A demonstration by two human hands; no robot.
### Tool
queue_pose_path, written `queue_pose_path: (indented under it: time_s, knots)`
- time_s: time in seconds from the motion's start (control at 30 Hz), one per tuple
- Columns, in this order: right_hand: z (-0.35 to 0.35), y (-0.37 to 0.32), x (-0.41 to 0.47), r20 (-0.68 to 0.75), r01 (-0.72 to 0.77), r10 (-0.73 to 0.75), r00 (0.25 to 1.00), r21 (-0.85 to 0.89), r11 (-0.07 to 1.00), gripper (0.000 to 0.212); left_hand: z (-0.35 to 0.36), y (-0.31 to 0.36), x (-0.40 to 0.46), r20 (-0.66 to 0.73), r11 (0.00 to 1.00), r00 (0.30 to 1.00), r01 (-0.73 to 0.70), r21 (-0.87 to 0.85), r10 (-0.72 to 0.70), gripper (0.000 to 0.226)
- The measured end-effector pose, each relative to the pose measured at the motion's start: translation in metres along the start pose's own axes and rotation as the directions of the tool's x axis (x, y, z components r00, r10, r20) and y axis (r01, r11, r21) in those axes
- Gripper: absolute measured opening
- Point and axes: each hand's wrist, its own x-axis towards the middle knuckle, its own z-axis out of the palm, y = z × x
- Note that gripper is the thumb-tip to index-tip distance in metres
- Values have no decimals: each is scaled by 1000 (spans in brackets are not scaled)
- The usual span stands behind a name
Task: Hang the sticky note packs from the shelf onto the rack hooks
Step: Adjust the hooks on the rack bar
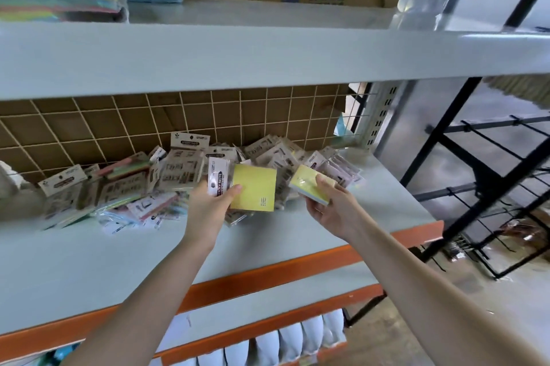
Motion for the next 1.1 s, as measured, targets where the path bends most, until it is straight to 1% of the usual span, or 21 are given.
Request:
queue_pose_path:
  time_s: [0.1,0.17,0.23,0.33,0.4,0.43,0.53,0.63,0.7,0.8,0.87,0.93,1.03,1.1]
  knots:
    - [-14,-11,-8,-7,48,-49,999,-83,995,9,18,1,-6,74,1000,997,30,8,-31,13]
    - [-25,-22,-14,7,88,-88,996,-136,987,15,31,4,-10,110,998,992,58,2,-58,11]
    - [-38,-35,-22,11,131,-131,991,-150,980,21,47,9,-13,122,998,991,58,-2,-57,11]
    - [-60,-56,-36,-20,194,-201,979,-191,962,18,77,19,-22,131,999,991,39,-2,-38,10]
    - [-77,-72,-46,-46,263,-281,959,-235,936,9,101,25,-31,148,1000,989,24,-19,-21,10]
    - [-87,-80,-52,-49,303,-325,944,-256,918,7,114,28,-36,167,999,986,22,-24,-18,10]
    - [-120,-105,-75,-14,388,-415,910,-323,863,10,154,37,-56,201,999,980,22,-36,-14,9]
    - [-159,-132,-102,-22,430,-483,875,-423,797,18,197,43,-80,240,999,971,14,-40,-4,18]
    - [-185,-148,-120,-35,450,-523,852,-464,763,18,227,47,-98,274,1000,962,7,-28,1,20]
    - [-221,-170,-144,-110,457,-557,823,-453,765,9,271,50,-126,338,999,940,-41,-23,46,18]
    - [-245,-185,-160,-145,469,-573,807,-432,770,14,302,52,-147,389,997,918,-79,-5,75,14]
    - [-267,-200,-177,-158,474,-587,794,-442,761,20,334,53,-167,446,997,892,-82,-13,79,12]
    - [-298,-220,-201,-189,473,-613,767,-479,740,22,378,58,-199,523,996,848,-87,-30,89,12]
    - [-316,-231,-214,-208,488,-647,734,-501,715,22,404,62,-218,552,994,827,-97,-47,107,13]
